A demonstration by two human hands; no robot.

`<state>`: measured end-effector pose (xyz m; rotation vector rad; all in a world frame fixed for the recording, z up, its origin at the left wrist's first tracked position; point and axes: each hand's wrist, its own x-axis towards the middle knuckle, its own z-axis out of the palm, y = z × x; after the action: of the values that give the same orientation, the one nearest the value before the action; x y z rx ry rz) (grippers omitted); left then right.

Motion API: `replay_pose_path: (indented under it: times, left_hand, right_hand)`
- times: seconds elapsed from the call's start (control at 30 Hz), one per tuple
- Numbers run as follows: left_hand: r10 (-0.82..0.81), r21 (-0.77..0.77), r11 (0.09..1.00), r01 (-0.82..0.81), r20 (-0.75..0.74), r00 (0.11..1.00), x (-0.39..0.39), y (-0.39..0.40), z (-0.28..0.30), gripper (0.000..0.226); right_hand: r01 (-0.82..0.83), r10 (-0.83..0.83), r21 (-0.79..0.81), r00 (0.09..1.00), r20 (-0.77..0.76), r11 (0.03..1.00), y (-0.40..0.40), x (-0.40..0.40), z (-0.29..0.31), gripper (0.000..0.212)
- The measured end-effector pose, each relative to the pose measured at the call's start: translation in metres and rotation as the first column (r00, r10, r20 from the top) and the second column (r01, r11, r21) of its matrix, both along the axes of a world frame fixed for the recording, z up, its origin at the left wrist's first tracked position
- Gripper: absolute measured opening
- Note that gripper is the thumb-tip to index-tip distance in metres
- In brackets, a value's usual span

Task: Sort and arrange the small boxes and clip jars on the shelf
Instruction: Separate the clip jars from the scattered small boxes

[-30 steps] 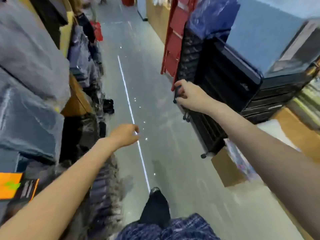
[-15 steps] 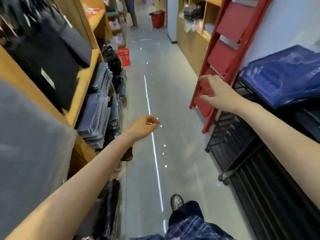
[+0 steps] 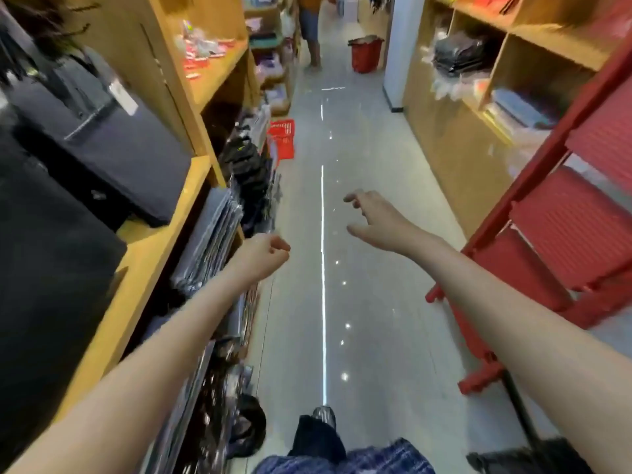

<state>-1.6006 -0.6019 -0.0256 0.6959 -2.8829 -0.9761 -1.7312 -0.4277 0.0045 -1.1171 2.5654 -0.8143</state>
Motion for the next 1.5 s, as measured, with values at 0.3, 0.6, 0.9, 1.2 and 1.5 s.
replay_pose_path:
  times: [0.3,0.6,0.9,1.2,1.5]
  left_hand:
    - [-0.057,0.011,0.998,0.057,-0.047,0.997,-0.29,-0.141,0.02,0.02]
    - [0.126,-0.234,0.965,-0.121,0.009,0.992,-0.537,-0.319,0.025,0.028]
    - [0.513,-0.1,0.84,-0.534,-0.175,0.84,-0.673,-0.512,0.038,0.043]
    - [0.648,-0.111,0.721,-0.684,-0.242,0.722,-0.816,-0.687,0.052,0.044]
    - [0.748,-0.356,0.455,-0.817,-0.346,0.567,-0.914,-0.795,0.024,0.056]
  right_hand:
    - [0.1,-0.098,-0.039,0.993,0.064,0.994,-0.128,-0.292,0.01,0.045]
    - [-0.098,0.098,0.021,0.995,0.0,0.995,-0.331,-0.577,0.007,0.046]
    - [-0.392,0.393,0.031,0.916,-0.075,0.919,-0.57,-0.767,0.01,0.042]
    - [-0.542,0.542,0.044,0.827,-0.15,0.839,-0.778,-0.924,0.03,0.046]
    - [-0.806,0.826,0.185,0.555,-0.097,0.563,-0.98,-1.028,-0.003,0.07]
